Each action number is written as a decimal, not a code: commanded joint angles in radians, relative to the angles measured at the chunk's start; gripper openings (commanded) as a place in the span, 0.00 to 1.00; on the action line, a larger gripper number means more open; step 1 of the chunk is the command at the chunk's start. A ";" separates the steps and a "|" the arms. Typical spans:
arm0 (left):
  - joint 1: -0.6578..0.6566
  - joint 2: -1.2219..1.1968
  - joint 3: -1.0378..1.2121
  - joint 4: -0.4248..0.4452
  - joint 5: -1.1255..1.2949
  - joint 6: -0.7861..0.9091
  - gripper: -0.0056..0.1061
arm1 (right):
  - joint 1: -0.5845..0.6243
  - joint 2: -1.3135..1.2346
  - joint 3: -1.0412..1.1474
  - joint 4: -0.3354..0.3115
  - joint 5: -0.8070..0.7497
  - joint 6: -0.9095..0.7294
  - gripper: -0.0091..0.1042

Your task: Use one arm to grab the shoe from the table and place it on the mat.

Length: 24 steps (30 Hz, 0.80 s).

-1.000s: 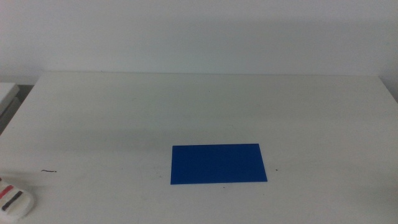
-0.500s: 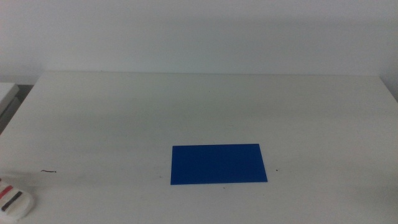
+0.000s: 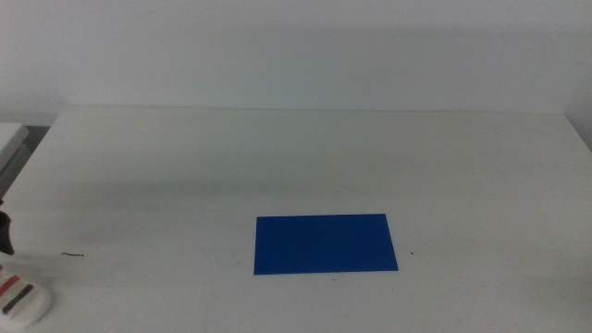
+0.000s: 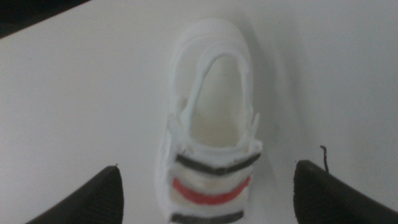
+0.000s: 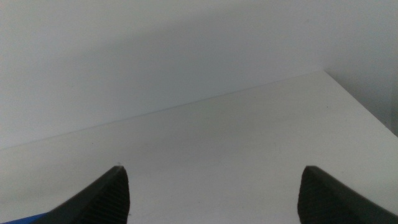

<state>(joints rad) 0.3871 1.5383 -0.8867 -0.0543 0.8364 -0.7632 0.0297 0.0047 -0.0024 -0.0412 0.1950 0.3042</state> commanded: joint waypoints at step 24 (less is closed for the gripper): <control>-0.019 0.147 -0.048 -0.060 0.005 0.039 0.12 | 0.002 -0.005 0.002 -0.007 -0.009 -0.004 0.78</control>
<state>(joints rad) 0.3807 1.6877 -0.9129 -0.0988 0.8054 -0.7254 0.0297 0.0047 -0.0024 -0.0412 0.1950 0.3042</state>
